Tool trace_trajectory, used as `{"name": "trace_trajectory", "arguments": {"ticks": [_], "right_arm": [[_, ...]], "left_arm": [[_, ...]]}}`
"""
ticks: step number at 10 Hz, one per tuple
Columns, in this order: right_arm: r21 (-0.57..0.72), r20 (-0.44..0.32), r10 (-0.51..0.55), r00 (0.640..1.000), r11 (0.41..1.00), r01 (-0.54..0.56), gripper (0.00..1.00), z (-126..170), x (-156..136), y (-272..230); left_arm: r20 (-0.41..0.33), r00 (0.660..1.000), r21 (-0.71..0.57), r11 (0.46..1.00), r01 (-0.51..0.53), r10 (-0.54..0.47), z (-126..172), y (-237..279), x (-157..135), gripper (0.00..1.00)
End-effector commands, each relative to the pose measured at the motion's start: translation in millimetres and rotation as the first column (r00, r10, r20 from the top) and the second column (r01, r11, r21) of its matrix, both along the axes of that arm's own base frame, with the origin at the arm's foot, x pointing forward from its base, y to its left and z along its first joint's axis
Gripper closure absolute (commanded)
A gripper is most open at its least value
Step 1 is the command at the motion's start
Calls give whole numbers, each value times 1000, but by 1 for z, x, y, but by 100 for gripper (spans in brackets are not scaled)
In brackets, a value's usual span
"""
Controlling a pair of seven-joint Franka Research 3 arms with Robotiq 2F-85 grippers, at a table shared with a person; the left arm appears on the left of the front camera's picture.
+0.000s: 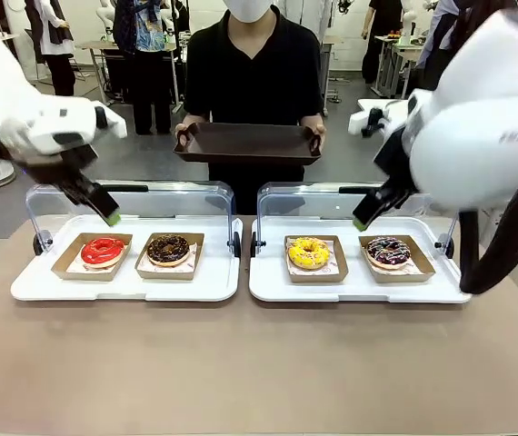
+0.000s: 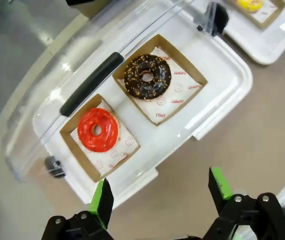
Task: Provide the desired donut to the person.
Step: Pick up and lift the Paper togo box containing the Donut pointed at by the person.
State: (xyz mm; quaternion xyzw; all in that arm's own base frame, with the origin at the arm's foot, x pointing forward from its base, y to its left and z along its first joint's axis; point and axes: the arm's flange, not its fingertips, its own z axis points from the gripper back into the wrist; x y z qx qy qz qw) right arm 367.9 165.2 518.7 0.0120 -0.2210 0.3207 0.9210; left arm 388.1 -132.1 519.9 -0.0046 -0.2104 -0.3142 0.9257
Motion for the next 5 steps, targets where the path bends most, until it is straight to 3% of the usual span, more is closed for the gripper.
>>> {"name": "trace_trajectory", "arguments": {"ticks": [1, 5], "right_arm": [[6, -71, -18, 997, 1000, 19, 0, 38, -1, 15], [-22, -53, 1, 999, 1000, -2, 0, 59, -12, 14]], "left_arm": [[-59, 997, 15, 999, 52, -51, 32, 3, 19, 0], [-37, 999, 22, 1000, 22, -21, 52, 3, 8, 0]]}}
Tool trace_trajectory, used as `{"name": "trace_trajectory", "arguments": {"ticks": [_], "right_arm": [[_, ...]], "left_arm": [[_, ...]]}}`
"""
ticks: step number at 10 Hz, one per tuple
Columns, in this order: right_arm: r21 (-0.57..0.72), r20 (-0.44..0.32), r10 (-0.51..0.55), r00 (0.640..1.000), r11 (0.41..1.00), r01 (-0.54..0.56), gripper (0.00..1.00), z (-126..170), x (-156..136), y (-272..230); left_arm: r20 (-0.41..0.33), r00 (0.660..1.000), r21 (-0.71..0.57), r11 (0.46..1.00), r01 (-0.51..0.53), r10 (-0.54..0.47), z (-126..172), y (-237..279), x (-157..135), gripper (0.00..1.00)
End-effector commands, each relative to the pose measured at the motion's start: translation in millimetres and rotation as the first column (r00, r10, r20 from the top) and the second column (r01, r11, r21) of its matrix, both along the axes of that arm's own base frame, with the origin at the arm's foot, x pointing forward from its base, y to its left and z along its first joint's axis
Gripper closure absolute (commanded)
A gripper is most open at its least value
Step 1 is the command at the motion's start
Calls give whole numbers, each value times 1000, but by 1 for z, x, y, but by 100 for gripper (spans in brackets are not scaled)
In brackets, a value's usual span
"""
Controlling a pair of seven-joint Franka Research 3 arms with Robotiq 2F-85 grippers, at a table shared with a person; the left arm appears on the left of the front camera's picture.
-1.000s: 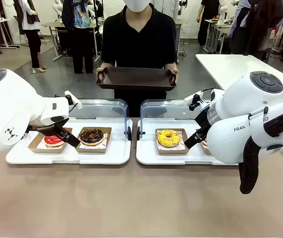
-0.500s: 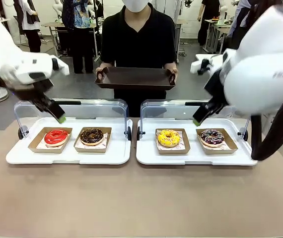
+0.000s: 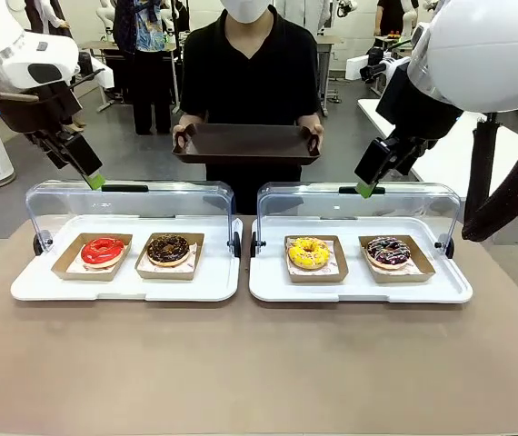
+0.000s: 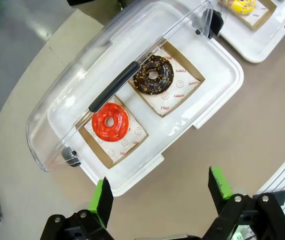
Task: Provide the desired donut to the person.
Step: Pick up and lift the Paper togo box containing the Donut pointed at by the person.
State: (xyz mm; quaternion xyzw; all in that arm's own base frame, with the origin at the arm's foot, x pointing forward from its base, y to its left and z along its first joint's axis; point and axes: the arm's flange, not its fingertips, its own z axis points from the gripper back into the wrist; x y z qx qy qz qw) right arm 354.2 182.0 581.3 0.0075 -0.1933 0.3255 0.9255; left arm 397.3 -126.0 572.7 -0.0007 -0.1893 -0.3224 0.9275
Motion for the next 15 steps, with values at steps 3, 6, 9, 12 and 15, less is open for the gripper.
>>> {"name": "trace_trajectory", "arguments": {"ticks": [3, 6, 9, 12, 15], "right_arm": [[0, 0, -1, 1000, 1000, 1, 0, 0, 0, 0], [292, -73, 354, 932, 902, -319, 0, 10, 22, -75], [512, 5, 552, 834, 715, -476, 0, 9, 54, -152], [638, 109, 625, 773, 552, -536, 0, -1, 62, -213], [641, 274, 570, 775, 492, -589, 0, -7, 52, -260]], "left_arm": [[0, 1000, -2, 1000, 9, -9, 0, -3, -1, 0], [-24, 994, -148, 983, 105, -109, 0, 44, 8, 0], [6, 949, -402, 869, 290, -314, 6, 105, 27, 0], [141, 886, -577, 691, 437, -442, 3, 157, 20, 0], [193, 878, -627, 634, 454, -438, 10, 181, 6, 0]]}}
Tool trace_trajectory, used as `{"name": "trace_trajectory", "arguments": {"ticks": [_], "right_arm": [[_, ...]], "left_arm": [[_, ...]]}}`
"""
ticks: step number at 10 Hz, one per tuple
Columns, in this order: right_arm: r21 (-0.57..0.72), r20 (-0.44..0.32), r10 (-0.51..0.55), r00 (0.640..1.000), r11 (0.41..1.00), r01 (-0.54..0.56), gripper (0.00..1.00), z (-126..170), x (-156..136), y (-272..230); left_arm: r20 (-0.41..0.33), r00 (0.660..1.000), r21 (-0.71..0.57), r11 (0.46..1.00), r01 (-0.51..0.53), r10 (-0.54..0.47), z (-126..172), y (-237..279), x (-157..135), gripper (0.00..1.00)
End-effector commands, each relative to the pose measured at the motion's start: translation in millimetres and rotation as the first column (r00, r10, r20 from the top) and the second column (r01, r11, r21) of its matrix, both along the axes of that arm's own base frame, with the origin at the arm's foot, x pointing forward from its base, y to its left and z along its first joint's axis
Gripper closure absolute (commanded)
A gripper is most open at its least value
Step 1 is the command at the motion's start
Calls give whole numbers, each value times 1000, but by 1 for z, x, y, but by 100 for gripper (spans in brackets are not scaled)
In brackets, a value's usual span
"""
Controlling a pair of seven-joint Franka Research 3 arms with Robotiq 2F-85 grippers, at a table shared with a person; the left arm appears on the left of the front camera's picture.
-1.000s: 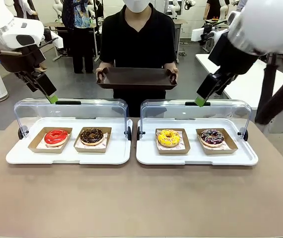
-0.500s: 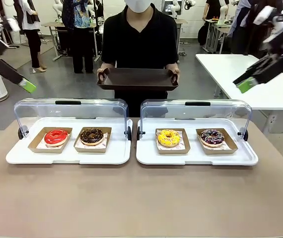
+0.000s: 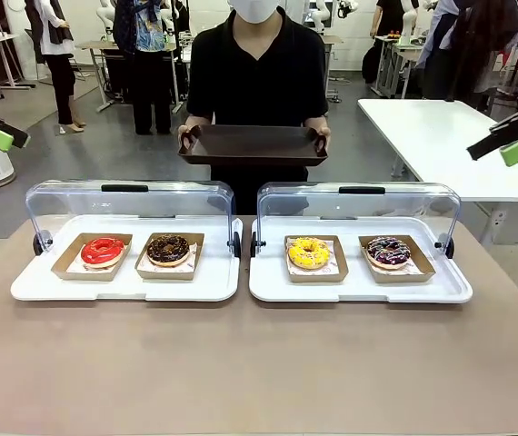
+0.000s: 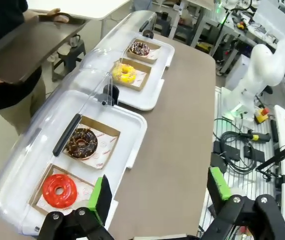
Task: Provide the desired donut to the person.
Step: Pick up and lift the Paper togo box containing the Donut pointed at by the person.
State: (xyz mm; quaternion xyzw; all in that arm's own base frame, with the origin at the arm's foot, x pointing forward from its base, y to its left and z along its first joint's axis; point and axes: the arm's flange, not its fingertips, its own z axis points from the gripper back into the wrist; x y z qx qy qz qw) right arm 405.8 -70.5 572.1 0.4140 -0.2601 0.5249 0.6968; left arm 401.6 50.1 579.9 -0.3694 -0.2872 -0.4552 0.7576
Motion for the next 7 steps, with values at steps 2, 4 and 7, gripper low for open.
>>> {"name": "trace_trajectory", "arguments": {"ticks": [2, 4, 7], "right_arm": [[126, 122, -159, 980, 982, 143, 0, 6, -13, -32], [154, 135, -220, 966, 968, 199, 0, 9, -27, -54], [102, 114, -219, 969, 973, 208, 0, 0, -37, -74]], "left_arm": [[25, 999, -30, 999, -38, 38, 3, 20, -2, 0], [41, 996, -54, 995, -81, 83, 6, 35, -10, 0], [59, 991, -54, 992, -114, 117, 17, 51, -23, 0]]}}
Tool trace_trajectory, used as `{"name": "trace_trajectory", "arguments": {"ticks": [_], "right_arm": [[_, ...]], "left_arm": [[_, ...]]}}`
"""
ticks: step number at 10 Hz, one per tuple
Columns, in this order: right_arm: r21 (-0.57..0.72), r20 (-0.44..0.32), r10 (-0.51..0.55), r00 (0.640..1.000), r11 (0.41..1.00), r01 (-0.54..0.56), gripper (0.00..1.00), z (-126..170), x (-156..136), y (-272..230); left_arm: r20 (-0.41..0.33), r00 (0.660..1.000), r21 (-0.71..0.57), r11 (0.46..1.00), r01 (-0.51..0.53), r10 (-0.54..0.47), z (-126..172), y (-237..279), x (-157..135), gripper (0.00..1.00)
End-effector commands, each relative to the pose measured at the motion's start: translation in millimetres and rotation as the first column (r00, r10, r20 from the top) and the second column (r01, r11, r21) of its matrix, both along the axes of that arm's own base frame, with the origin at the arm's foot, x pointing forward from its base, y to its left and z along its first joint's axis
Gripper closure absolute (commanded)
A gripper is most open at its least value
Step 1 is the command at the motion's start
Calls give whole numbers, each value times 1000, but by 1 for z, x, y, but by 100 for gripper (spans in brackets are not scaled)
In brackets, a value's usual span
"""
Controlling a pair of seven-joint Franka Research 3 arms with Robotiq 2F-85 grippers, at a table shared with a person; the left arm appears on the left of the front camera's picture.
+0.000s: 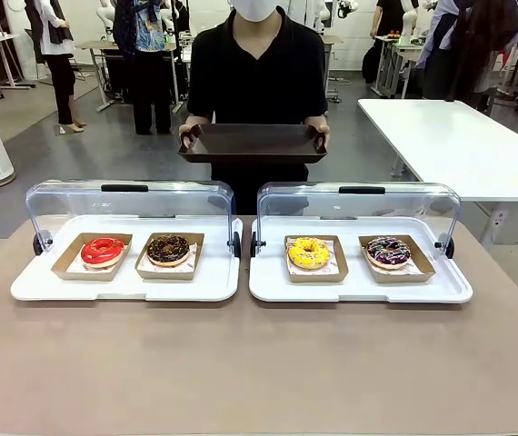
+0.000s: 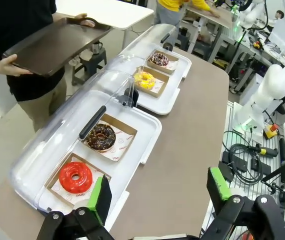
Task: Provide the desired donut to the person.
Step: Pick up and lift the Paper togo box containing the Donut pointed at by the person.
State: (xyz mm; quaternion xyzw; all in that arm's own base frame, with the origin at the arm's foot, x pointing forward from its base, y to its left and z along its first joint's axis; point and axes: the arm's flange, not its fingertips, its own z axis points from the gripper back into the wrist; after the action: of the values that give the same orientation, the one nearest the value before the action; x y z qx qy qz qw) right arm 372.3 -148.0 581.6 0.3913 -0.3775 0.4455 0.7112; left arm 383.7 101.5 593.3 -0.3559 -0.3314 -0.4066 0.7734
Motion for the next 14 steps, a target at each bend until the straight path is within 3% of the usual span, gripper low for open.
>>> {"name": "trace_trajectory", "arguments": {"ticks": [1, 3, 7, 8, 14], "right_arm": [[-42, -3, 4, 1000, 999, -4, 0, -13, -4, 0], [-40, -11, -7, 1000, 999, 7, 0, -15, -7, -7], [-25, -24, -15, 1000, 1000, 14, 0, -10, -6, -9], [-25, -24, -15, 1000, 1000, 14, 0, -10, -6, -9], [-25, -24, -15, 1000, 1000, 14, 0, -10, -6, -9]], "left_arm": [[34, 999, -3, 1000, 5, -5, 7, 4, -11, 0], [64, 998, 22, 1000, 1, -3, 9, 12, -24, 0], [74, 997, 71, 997, -10, 5, -3, 3, -22, 0], [58, 998, 12, 1000, -21, 20, 15, 17, -22, 0], [58, 998, 12, 1000, -21, 20, 15, 17, -22, 0]]}}
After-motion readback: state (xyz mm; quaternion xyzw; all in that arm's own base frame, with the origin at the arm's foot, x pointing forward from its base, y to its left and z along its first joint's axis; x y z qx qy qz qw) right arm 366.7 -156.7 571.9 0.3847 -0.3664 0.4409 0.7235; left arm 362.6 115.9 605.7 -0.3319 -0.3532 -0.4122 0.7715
